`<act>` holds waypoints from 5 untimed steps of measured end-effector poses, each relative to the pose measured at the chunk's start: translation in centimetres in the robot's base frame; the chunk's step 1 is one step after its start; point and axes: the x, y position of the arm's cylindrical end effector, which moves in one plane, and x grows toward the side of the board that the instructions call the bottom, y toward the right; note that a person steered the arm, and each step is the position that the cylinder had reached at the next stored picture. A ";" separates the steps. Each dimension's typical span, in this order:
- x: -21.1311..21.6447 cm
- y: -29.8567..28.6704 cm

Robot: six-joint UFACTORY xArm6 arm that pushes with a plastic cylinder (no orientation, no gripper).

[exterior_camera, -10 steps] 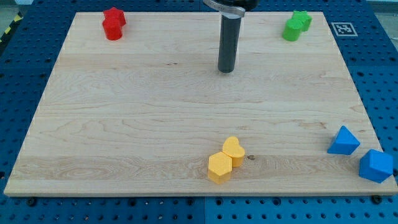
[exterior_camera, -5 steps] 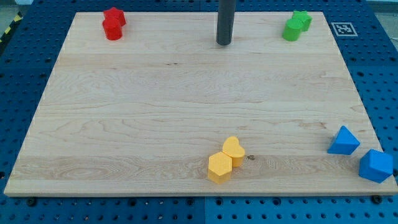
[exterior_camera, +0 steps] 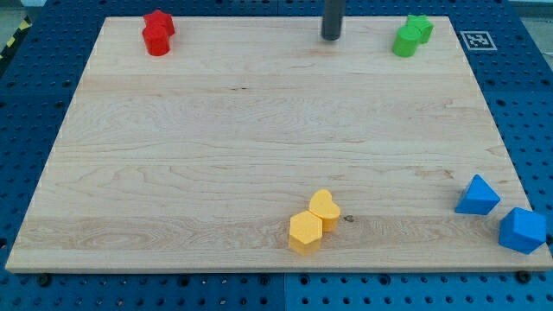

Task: Move the green blocks to the center right

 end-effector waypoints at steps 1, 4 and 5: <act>-1.8 4.8; -4.0 11.4; -4.0 11.3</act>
